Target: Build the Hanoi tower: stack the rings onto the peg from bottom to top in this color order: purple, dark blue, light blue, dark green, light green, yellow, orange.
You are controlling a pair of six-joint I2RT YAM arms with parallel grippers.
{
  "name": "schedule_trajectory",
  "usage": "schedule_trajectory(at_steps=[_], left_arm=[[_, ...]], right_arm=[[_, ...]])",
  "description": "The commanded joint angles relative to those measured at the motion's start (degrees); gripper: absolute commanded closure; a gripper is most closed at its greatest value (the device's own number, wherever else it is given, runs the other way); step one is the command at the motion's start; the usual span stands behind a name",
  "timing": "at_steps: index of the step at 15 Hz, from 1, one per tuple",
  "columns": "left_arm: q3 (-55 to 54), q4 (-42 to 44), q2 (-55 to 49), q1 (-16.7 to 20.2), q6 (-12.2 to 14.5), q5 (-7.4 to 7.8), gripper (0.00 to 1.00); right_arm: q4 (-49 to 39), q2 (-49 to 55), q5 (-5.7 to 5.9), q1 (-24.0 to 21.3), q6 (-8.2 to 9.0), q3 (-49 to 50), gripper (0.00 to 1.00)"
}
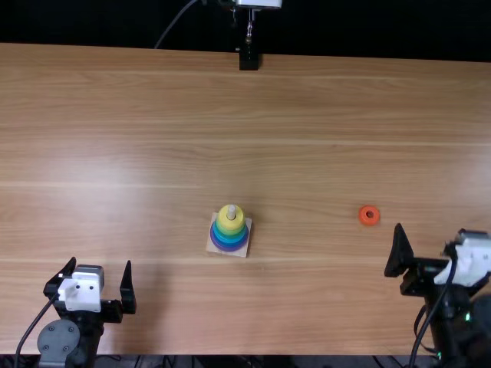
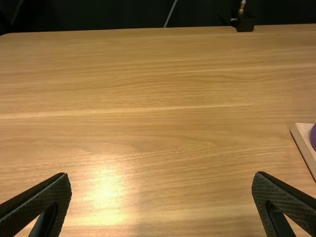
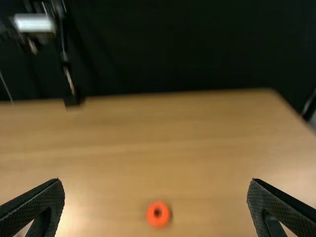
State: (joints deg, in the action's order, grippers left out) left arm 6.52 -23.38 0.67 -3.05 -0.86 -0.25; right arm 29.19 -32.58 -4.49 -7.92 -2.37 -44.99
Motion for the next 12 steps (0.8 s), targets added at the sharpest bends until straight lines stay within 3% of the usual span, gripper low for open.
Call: schedule_trajectory(at_steps=[1, 2, 4, 5, 6, 9, 12], left_arm=[[-6.52, -2.57, -0.67, -0.55, 0.13, -0.49, 0.0], [-6.52, -2.57, -0.67, -0.55, 0.13, -0.49, 0.0], [-6.52, -2.57, -0.67, -0.55, 0.13, -0.49, 0.0], [-6.52, -2.57, -0.67, -0.55, 0.13, -0.49, 0.0], [-6.52, -2.57, -0.67, -0.55, 0.13, -0.49, 0.0], [-6.52, -2.57, -0.67, -0.55, 0.13, -0.49, 0.0], [-6.52, -2.57, -0.67, -0.55, 0.13, -0.49, 0.0]], right_arm=[[4.2, -6.8, -0.15, -0.16, 0.89, -5.81, 0.0], [7.47, -11.72, -0.15, -0.16, 3.74, -8.53, 0.0], [10.74, -23.06, -0.04, -0.16, 14.71, -12.31, 0.0], [10.21, -27.98, -0.04, -0.16, 18.19, -12.58, 0.0], [10.11, -33.16, -0.15, -0.07, 19.77, -12.58, 0.0], [10.63, -45.47, -0.15, 3.62, 19.77, -12.66, 0.0], [10.63, -53.03, 0.06, 3.97, 19.25, -13.63, 0.0]])
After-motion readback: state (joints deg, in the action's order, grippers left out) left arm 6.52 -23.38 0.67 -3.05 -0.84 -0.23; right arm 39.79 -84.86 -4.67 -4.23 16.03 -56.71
